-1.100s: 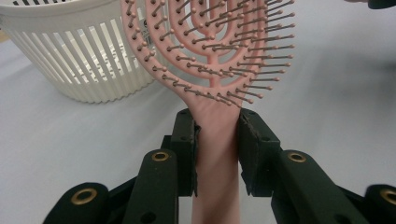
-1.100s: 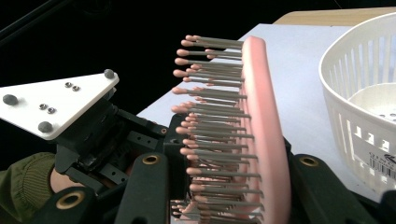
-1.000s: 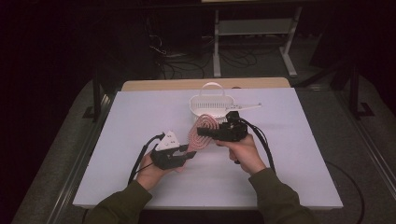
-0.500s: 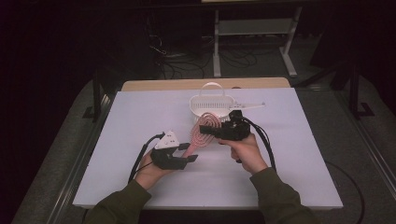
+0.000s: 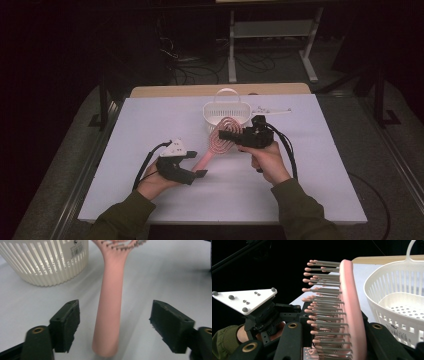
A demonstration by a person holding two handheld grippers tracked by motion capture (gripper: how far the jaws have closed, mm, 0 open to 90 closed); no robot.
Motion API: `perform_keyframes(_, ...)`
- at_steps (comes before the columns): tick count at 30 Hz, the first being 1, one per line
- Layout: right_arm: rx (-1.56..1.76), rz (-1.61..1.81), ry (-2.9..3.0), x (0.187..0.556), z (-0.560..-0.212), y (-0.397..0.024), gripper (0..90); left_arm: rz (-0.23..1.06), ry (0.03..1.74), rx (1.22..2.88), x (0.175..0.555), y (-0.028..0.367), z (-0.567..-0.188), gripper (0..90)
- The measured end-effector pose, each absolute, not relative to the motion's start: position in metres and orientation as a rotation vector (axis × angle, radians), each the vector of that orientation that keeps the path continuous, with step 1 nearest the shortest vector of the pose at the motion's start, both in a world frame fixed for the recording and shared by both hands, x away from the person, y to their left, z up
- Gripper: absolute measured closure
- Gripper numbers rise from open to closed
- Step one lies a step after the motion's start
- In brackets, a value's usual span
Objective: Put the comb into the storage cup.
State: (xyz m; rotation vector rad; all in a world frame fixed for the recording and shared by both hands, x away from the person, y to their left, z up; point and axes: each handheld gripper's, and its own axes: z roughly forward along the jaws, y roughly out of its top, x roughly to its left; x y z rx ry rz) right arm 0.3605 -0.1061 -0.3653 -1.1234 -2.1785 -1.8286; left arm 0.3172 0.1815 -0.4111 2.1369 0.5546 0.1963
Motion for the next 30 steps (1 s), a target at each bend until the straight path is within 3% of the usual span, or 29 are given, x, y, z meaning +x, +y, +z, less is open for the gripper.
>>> perform_keyframes(14, -1.137, -1.851, -2.173, 0.36, -0.363, -0.113, 62.8, 0.177, 0.57, 2.179, 0.315, 0.203, -0.421, 0.6)
perform_keyframes(30, -1.146, -1.867, -2.164, 0.361, -0.362, -0.116, 62.8, 0.188, 0.686, 2.113, 0.297, 0.249, -0.432, 0.0)
